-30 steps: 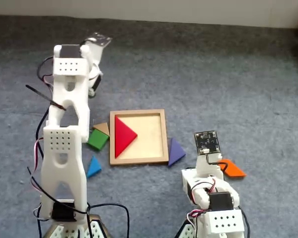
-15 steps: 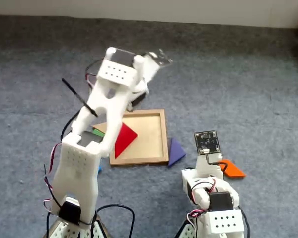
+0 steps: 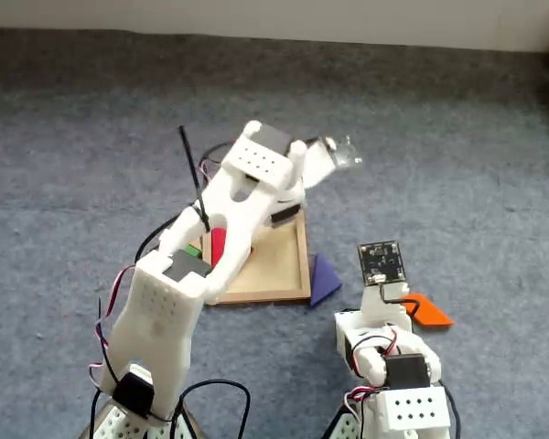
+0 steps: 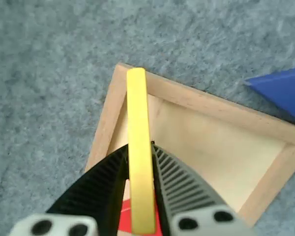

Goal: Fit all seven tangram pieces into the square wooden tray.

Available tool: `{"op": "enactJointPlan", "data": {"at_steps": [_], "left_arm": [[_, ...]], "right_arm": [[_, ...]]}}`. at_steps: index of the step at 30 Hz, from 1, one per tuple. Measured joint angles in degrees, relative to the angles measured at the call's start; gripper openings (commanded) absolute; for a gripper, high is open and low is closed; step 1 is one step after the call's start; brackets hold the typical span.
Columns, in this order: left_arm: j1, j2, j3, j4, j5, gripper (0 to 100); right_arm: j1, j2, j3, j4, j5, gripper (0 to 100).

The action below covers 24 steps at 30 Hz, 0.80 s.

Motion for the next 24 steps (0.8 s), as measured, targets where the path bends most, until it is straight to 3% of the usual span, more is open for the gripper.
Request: {"op": "enactJointPlan", "data": {"at_steps": [2,7,15,24], "left_arm": [[0.09,0.0,2.81,-2.64,-0.18,2],[-0.26,-0.35,5.27,-6.51,-0.35,15],[-2.2,-0.35,5.45,-6.77,-0.44,16],[-2.11,-0.35,-0.88,5.45,-0.53,16]], "right_arm": [[0.0,0.0,0.0,0.0,0.0,0.6],[0.0,0.0,0.0,0.0,0.0,0.6],[0.0,0.0,0.0,0.0,0.0,0.6],[0.0,0.0,0.0,0.0,0.0,0.6]]}}
